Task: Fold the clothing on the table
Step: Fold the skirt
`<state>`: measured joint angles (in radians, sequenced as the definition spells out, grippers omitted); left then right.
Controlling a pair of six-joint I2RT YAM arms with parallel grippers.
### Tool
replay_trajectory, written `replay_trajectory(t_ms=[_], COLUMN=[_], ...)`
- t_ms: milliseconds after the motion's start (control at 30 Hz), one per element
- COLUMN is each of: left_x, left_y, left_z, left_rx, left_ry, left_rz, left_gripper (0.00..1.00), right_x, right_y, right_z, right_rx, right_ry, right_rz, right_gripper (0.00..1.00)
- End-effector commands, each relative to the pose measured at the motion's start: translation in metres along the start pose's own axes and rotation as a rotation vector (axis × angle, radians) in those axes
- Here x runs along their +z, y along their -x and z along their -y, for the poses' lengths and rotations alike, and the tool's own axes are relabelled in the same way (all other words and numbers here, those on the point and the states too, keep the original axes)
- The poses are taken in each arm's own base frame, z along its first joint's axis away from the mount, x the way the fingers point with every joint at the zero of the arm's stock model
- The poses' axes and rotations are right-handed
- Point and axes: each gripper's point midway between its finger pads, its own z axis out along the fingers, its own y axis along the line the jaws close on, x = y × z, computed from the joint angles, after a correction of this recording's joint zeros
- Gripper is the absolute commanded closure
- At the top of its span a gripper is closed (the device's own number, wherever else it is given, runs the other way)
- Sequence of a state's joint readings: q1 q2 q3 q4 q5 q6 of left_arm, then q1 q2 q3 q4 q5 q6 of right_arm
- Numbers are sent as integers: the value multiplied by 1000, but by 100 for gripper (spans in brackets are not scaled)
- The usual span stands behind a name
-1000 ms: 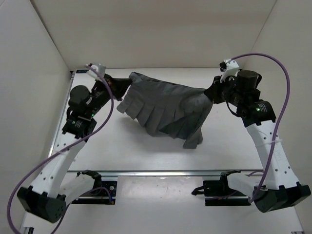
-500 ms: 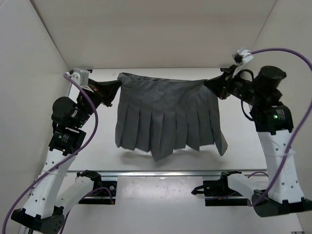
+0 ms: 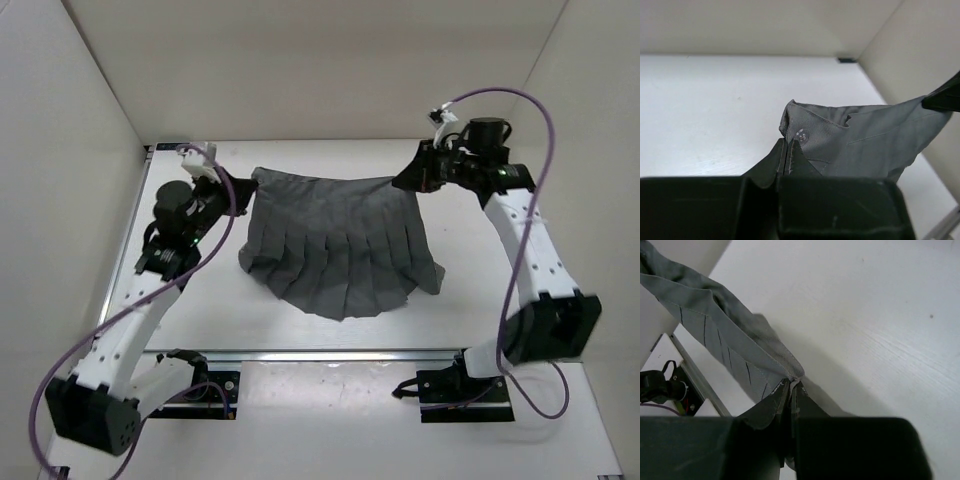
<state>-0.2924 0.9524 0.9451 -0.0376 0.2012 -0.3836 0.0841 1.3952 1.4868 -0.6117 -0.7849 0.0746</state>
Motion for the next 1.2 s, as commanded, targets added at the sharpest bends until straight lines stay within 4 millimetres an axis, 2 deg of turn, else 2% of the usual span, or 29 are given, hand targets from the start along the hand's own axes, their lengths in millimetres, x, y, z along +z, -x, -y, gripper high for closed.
replay_trajectory(t_ms=[0,67,167,233,300,367,433,467,533,567,633,733,800,900,933,967,1000,1067,1100,1133,1167], left_x=[30,47,54,55,56,57,52,50,35,30,14,5,8,22,34,39,50,73,77,88,97], left_y=[-21,-31,-23,-8,14,33,57,59,72,74,82,86,82,73,60,60,53,36,44,39,43], left_z=[-35,-41,-38,-36,-22,-13,-3,0,9,7,6,7,8,6,-5,-4,-11,-23,-19,-22,-26], left_rx=[21,47,54,61,88,95,110,108,121,111,101,110,115,105,98,96,83,71,84,76,75], left_ry=[95,100,77,59,28,8,3,3,-4,3,8,18,10,-5,15,-3,1,-1,-21,-31,-37], left_rz=[-44,-77,-18,17,61,86,124,120,159,168,199,193,173,139,103,99,85,42,71,60,80], left_gripper=[100,100,100,100,100,100,100,100,100,100,100,100,100,100,100,100,100,100,100,100,100], right_x=[25,35,31,23,14,-3,-11,-17,-26,-26,-40,-44,-45,-29,-22,-11,-1,11,18,24,33], right_y=[15,18,29,41,60,89,100,104,101,95,92,85,86,86,83,82,82,88,93,95,100], right_z=[30,40,51,48,41,34,24,25,13,14,-1,-12,-16,-6,2,6,17,22,26,29,36], right_rx=[-19,-22,-70,-177,-233,-260,-252,-244,-249,-243,-271,-261,-236,-212,-192,-179,-196,-213,-226,-250,-250], right_ry=[-51,-60,-133,-158,-184,-199,-138,-138,-126,-133,-120,-50,-13,16,17,35,39,42,46,49,40], right_rz=[2,-18,0,27,91,171,189,195,208,203,222,218,218,182,160,138,124,118,117,118,117], right_gripper=[100,100,100,100,100,100,100,100,99,100,100,100,100,100,100,100,100,100,100,100,100])
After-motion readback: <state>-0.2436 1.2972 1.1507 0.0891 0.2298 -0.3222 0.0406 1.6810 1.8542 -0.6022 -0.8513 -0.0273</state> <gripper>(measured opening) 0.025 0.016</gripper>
